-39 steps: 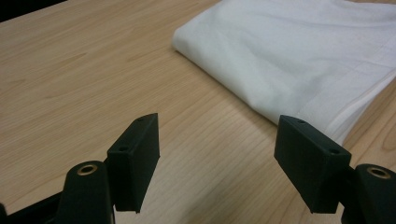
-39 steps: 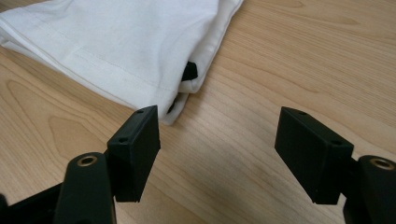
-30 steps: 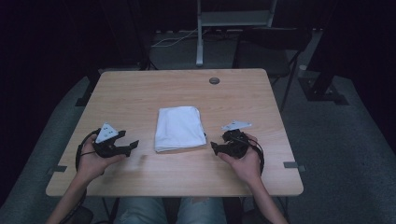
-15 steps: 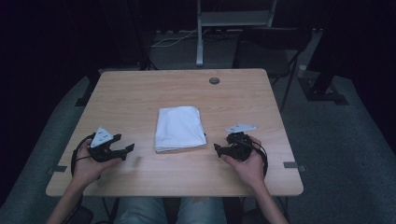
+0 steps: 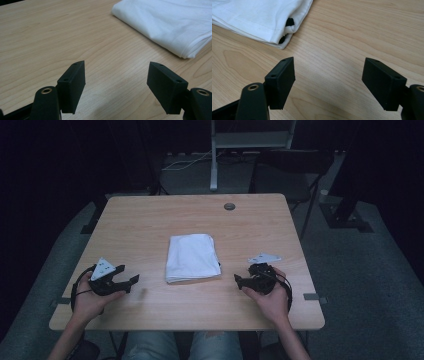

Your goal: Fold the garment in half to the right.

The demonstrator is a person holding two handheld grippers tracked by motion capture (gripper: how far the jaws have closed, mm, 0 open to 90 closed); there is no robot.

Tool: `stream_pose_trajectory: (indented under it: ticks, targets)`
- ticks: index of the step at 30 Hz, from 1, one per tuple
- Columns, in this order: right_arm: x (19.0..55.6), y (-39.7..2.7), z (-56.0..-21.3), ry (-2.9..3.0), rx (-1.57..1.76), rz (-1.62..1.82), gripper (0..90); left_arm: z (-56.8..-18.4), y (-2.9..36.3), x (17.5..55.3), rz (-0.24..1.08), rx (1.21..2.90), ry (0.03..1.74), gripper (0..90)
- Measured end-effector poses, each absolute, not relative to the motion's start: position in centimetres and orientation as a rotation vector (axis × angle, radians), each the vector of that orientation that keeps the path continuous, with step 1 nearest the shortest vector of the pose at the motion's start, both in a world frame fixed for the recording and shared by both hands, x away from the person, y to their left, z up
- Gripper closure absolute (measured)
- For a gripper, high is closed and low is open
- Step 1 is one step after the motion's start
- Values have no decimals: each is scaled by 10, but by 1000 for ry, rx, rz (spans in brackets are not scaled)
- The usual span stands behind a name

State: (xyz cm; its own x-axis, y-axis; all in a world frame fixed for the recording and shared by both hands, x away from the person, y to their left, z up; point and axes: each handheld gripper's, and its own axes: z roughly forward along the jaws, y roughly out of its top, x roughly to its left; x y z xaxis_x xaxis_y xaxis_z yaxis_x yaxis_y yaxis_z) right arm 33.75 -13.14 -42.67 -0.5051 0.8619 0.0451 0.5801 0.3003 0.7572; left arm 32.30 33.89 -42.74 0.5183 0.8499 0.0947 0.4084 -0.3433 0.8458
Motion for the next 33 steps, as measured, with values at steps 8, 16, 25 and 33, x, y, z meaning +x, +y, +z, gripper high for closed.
stream_pose_trajectory:
  ticks: [8, 16, 25, 33]
  targets:
    - [335, -136, -427, 2186, 1305, 1051, 253, -429, 346, 320, 700, 1937, 1044, 311]
    - [332, -143, -429, 2169, 1328, 1051, 247, -430, 353, 317, 710, 1916, 1067, 311]
    - [330, -152, -430, 2143, 1351, 1057, 243, -431, 358, 315, 724, 1896, 1077, 311]
    - [328, -158, -432, 2135, 1369, 1050, 241, -431, 362, 314, 731, 1885, 1084, 311]
